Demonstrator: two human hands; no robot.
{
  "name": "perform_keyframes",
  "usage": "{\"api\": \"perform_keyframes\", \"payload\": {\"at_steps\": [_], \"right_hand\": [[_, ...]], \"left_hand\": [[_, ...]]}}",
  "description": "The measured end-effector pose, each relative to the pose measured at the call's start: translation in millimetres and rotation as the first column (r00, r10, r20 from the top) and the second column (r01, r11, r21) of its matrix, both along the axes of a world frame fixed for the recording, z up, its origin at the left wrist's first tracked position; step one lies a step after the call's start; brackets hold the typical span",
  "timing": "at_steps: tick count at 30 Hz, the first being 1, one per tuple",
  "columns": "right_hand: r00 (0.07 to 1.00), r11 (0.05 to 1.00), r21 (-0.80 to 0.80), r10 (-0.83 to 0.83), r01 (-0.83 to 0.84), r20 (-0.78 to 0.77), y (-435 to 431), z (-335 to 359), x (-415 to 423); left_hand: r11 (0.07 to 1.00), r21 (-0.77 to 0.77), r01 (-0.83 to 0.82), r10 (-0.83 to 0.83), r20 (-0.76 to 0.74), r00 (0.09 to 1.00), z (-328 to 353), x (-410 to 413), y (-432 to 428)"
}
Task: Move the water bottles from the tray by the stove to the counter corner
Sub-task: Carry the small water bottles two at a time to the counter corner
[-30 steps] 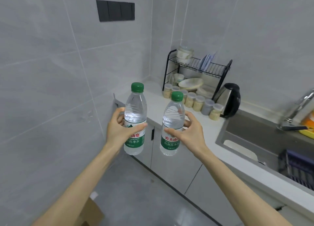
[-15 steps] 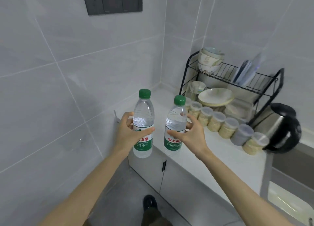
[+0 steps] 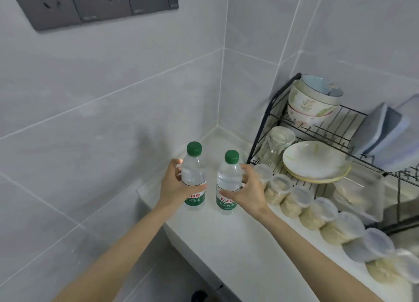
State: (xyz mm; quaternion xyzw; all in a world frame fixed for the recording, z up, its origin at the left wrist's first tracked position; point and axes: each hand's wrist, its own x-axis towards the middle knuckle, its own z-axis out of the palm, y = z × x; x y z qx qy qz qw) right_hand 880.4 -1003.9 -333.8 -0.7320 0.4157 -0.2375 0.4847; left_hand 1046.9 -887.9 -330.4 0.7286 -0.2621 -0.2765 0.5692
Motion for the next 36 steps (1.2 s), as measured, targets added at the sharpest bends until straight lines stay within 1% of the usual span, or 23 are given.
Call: {"api": "perform_keyframes", "payload": {"at_steps": [4, 8, 15, 18, 23, 25, 26, 29, 30, 31, 33, 36], "right_hand": [[0.998, 0.999, 0.035, -0.018, 0.020, -0.054, -27.1, -19.2, 20.5], [0.997, 0.997, 0.072, -0.015, 0.020, -0.071, -47.2, -32.0, 37.5], [0.997, 0.997, 0.075, 0.010, -0.004, -0.078, -64.6, -32.6, 58.6], [0.993, 0.996, 0.080, 0.044, -0.036, -0.106, -66.4, -31.7, 59.5], [0.966, 0.992, 0.027, 0.127, -0.124, -0.224, -71.4, -21.4, 60.2], [0.946, 0.984, -0.023, 0.161, -0.174, -0.283, -73.5, -14.2, 60.3], [0.944, 0.980, -0.054, 0.169, -0.192, -0.283, -74.9, -9.6, 59.5], [0.960, 0.954, -0.184, 0.199, -0.235, -0.196, -80.0, 13.3, 56.1], [0.955, 0.932, -0.241, 0.226, -0.270, -0.195, -82.1, 22.7, 55.2], [0.939, 0.900, -0.295, 0.261, -0.320, -0.224, -84.1, 31.1, 54.9], [0.884, 0.818, -0.372, 0.317, -0.438, -0.344, -89.3, 43.3, 57.6], [0.793, 0.722, -0.401, 0.336, -0.563, -0.508, -94.4, 51.6, 65.1]], "left_hand": [[0.998, 0.056, 0.029, -0.031, 0.035, 0.999, -18.9, 16.9, -31.1], [0.995, 0.095, 0.044, -0.047, 0.025, 0.999, -36.5, 31.3, -56.1], [0.984, 0.118, 0.130, -0.137, 0.050, 0.989, -53.2, 52.6, -85.1], [0.974, 0.122, 0.192, -0.200, 0.056, 0.978, -56.5, 59.1, -86.4], [0.950, 0.114, 0.292, -0.300, 0.066, 0.952, -52.0, 63.8, -81.6], [0.935, 0.094, 0.342, -0.348, 0.060, 0.936, -45.0, 65.4, -78.2], [0.933, 0.074, 0.351, -0.356, 0.066, 0.932, -38.9, 66.3, -76.2], [0.941, -0.013, 0.339, -0.333, 0.160, 0.929, -12.8, 72.8, -71.6], [0.943, -0.023, 0.333, -0.322, 0.205, 0.924, -1.9, 75.6, -70.9], [0.942, -0.017, 0.335, -0.320, 0.254, 0.913, 7.9, 78.5, -70.8], [0.924, 0.048, 0.380, -0.370, 0.361, 0.856, 22.2, 84.8, -73.3], [0.863, 0.210, 0.460, -0.498, 0.506, 0.704, 30.4, 87.9, -79.3]]}}
